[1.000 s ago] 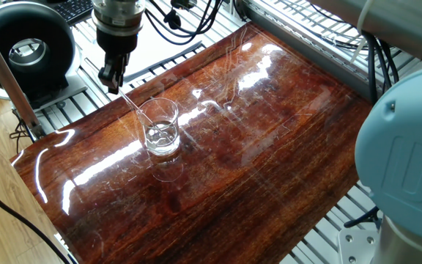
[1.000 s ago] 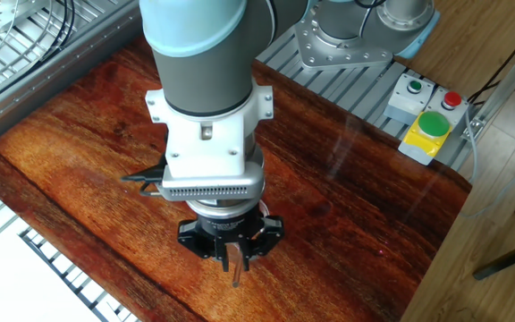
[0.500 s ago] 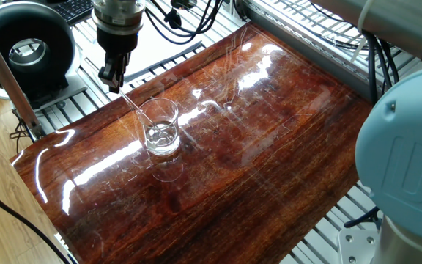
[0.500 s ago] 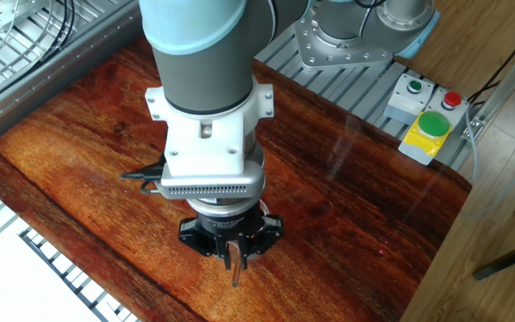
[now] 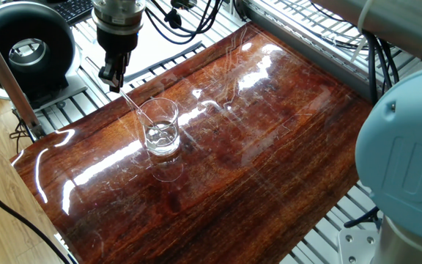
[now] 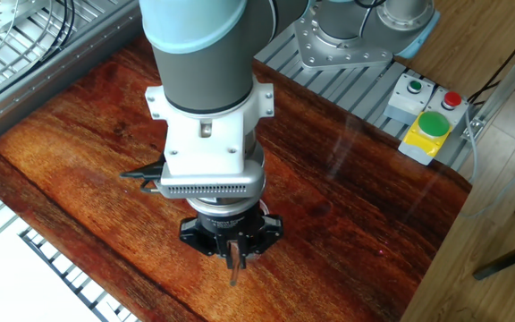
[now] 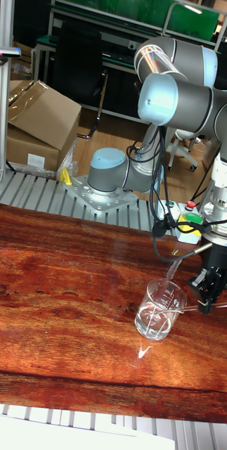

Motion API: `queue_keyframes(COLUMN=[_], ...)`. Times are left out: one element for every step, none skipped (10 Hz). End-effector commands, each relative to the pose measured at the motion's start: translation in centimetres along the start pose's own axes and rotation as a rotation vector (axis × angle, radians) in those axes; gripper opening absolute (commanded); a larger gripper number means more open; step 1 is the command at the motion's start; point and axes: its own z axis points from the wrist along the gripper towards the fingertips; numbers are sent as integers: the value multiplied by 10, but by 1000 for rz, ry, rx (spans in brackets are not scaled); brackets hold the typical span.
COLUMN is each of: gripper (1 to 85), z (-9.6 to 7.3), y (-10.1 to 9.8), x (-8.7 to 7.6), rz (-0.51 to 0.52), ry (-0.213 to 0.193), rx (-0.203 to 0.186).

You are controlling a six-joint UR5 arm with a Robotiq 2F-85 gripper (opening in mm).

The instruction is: Stir the beaker with a glass rod

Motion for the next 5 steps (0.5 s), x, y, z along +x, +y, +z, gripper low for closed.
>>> queue_keyframes(gripper=[187,157,110,63,10], z=[-1,-2,-2,-3,-4], y=[2,2,1,0,1], x=[-2,-2,-2,-1,-1], rz=[10,16,22,32,38], ry=[-8,-8,-6,-3,-2], rx=[-9,-9,-7,-3,-6])
